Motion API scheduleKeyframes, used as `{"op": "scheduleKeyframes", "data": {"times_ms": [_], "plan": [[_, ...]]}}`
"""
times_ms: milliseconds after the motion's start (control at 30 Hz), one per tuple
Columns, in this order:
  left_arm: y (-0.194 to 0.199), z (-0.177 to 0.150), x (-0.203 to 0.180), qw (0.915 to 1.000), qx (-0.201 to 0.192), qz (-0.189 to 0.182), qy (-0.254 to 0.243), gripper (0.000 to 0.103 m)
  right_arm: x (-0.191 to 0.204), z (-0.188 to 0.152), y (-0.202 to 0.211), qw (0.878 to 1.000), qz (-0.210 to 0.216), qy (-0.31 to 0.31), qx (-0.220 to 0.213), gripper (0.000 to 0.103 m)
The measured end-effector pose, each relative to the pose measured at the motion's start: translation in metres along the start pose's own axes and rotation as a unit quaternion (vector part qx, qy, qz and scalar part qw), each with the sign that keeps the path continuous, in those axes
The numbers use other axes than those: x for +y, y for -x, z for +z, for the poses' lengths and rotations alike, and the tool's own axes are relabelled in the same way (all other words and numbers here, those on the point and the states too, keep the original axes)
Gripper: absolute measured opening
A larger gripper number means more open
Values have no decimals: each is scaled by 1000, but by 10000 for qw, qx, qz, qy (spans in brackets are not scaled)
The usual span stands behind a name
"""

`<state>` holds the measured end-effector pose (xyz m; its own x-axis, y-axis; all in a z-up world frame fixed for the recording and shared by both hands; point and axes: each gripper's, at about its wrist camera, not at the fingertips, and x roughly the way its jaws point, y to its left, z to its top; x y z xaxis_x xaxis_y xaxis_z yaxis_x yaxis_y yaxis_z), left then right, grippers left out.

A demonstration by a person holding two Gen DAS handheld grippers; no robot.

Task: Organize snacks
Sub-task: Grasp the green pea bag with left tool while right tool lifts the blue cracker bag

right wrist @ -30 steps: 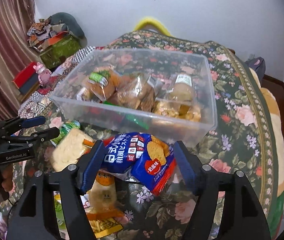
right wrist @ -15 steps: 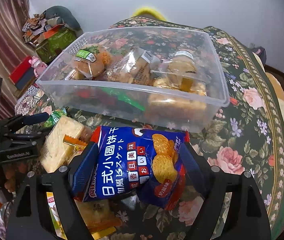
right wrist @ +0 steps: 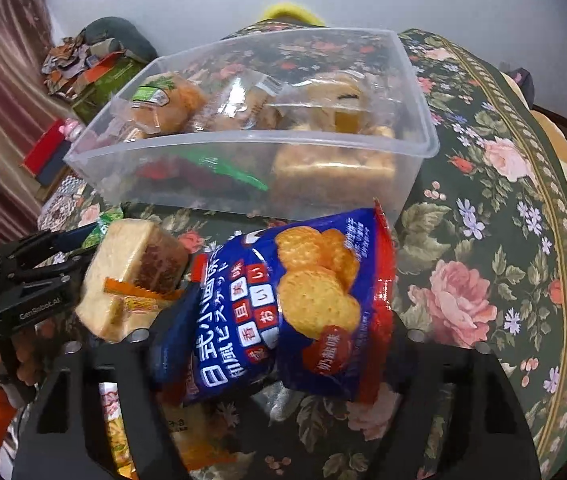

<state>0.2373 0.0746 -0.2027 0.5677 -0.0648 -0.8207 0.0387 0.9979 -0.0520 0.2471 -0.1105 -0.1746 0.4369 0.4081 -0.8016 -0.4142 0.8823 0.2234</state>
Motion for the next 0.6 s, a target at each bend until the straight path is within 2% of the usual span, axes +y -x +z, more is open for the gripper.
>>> {"op": "scheduleKeyframes", "data": {"times_ms": [167, 300, 600], "plan": [[21, -5, -2, 9999, -106, -36, -62, 30, 5, -3, 11, 9999, -37, 97, -130, 61], [41, -5, -1, 9996, -243, -135, -18, 17, 6, -3, 24, 9995, -46, 111, -295, 60], [79, 5, 2, 9978, -634, -190, 71, 16, 10, 8, 56, 9971, -24, 205, -730, 60]]}}
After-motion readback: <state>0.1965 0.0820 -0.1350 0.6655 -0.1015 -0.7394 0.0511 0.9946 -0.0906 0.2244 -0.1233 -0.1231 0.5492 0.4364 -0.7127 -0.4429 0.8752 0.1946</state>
